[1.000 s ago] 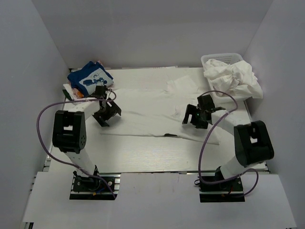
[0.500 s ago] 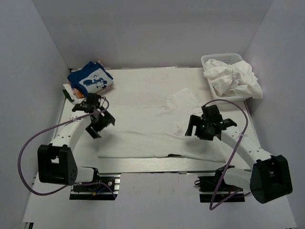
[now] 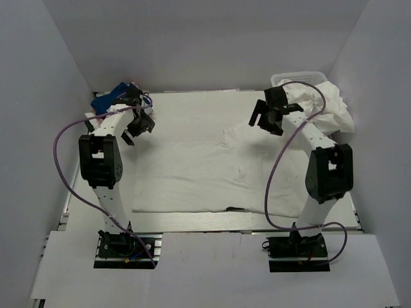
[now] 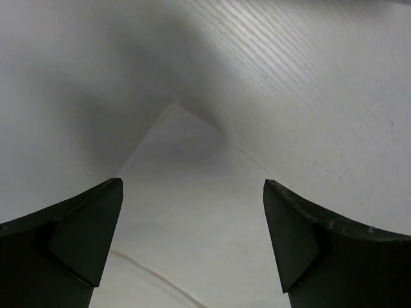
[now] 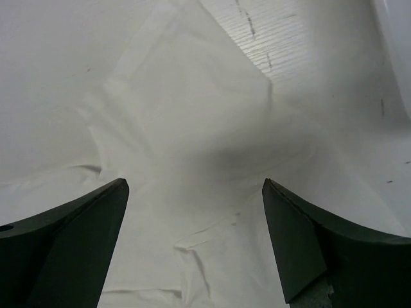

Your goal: Fold and stack the t-shirts

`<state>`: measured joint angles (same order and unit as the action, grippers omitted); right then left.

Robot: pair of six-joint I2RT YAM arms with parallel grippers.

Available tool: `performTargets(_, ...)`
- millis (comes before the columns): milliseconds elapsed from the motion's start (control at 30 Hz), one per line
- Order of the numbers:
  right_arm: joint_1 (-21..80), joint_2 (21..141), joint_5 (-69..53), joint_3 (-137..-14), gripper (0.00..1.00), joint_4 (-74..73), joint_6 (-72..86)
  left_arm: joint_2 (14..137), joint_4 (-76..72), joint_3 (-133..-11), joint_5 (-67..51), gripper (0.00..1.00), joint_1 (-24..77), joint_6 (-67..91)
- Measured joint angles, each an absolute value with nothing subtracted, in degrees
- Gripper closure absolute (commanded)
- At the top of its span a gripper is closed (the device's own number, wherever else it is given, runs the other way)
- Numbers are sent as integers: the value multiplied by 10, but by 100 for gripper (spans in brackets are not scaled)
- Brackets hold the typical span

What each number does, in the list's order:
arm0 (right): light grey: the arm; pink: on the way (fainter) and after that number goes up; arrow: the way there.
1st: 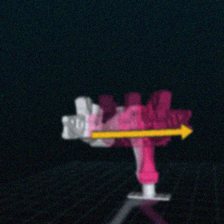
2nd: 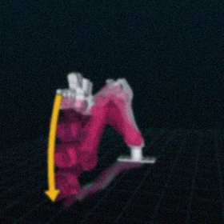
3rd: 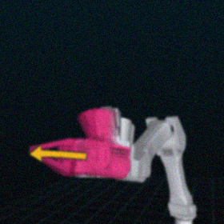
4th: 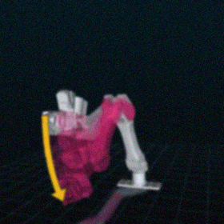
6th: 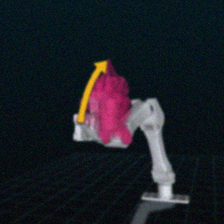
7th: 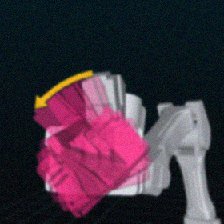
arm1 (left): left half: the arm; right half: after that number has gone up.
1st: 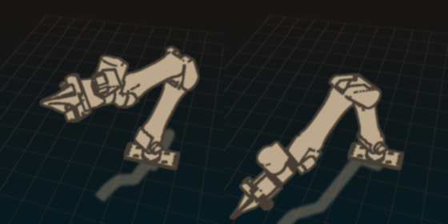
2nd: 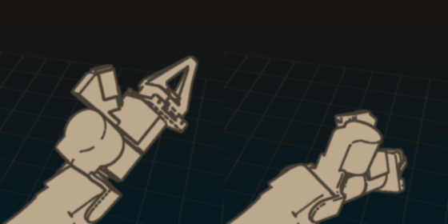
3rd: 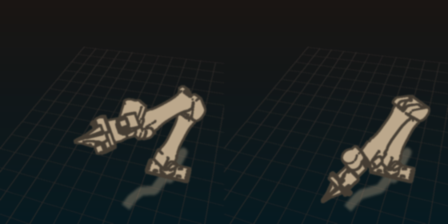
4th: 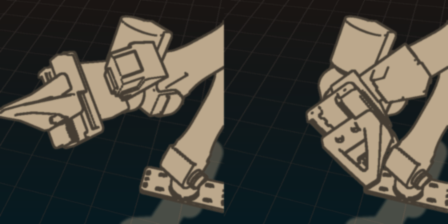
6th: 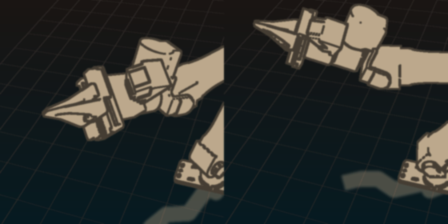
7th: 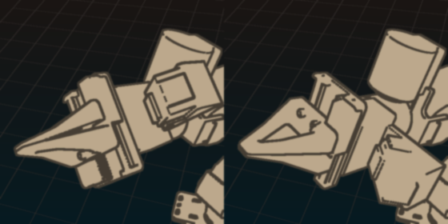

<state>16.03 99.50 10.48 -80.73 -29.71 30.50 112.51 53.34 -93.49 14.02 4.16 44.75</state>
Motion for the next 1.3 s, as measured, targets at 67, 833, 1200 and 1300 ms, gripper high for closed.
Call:
performTargets(67, 154, 1054, 121, -869, 10, -313, 295, 1163, 540, -967, 151, 0, 41, 446)
performTargets(833, 149, 1392, 178, -1192, 10, -316, 145, 1296, 574, -1052, 205, 79, 39, 461)
performTargets(1200, 173, 1392, 193, -1179, 89, -313, 141, 1279, 567, -1023, 205, 100, 39, 460)
performTargets(1300, 180, 1387, 187, -1168, 100, -306, 143, 1272, 567, -1012, 206, 100, 39, 459)
